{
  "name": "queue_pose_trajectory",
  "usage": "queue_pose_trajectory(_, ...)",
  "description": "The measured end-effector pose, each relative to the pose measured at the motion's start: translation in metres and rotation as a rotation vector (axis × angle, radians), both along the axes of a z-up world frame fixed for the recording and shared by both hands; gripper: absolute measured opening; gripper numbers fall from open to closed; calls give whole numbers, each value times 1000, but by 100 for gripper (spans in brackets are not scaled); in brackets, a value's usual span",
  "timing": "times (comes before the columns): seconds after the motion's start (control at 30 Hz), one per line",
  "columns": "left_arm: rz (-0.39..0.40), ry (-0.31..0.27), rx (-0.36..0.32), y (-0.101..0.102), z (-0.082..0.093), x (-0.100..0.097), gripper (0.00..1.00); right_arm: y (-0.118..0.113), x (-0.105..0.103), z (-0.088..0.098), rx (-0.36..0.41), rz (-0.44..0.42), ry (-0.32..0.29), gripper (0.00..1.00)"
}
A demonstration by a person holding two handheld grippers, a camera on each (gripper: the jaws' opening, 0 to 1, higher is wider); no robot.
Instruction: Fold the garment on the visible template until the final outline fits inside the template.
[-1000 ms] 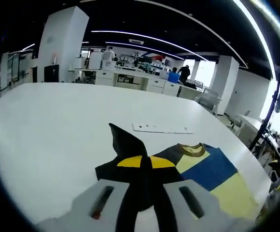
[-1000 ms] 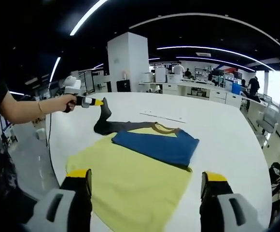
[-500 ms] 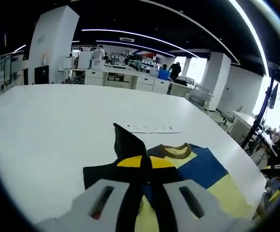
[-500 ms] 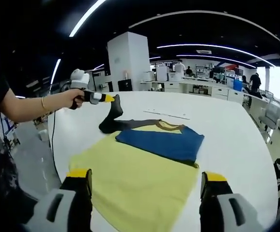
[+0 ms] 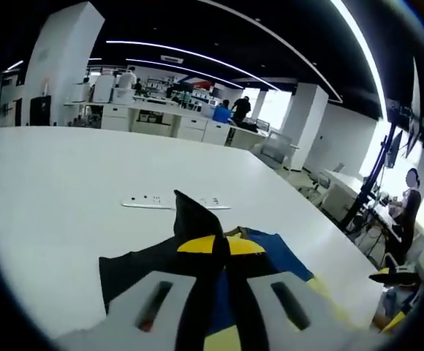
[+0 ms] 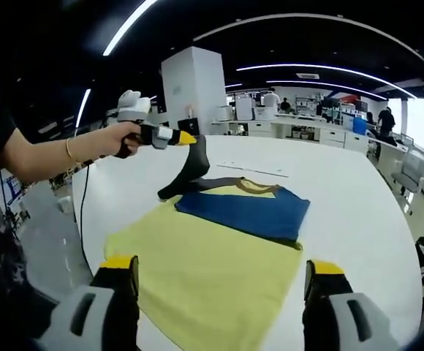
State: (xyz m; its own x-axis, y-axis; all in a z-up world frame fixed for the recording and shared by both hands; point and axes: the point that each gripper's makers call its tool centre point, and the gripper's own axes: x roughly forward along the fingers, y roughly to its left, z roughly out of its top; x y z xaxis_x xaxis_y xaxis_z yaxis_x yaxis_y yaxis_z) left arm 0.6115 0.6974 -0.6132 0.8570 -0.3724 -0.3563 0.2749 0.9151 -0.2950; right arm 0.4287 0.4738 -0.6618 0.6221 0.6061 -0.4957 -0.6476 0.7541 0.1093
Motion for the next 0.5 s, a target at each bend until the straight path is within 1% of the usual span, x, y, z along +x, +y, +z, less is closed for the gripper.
queue_pose_trajectory(0.1, -21, -2, 2, -12, 1, 3, 1, -1, -1, -3, -5, -2, 8, 94)
queue_pose_trajectory(0.3, -92, -7, 16, -46, 1, 8, 1, -3, 1, -4, -13, -4, 13, 94)
queue_pose_trajectory(0.5, -163, -5, 24, -79, -5, 8, 1, -8, 5, -3, -30, -15, 6, 92)
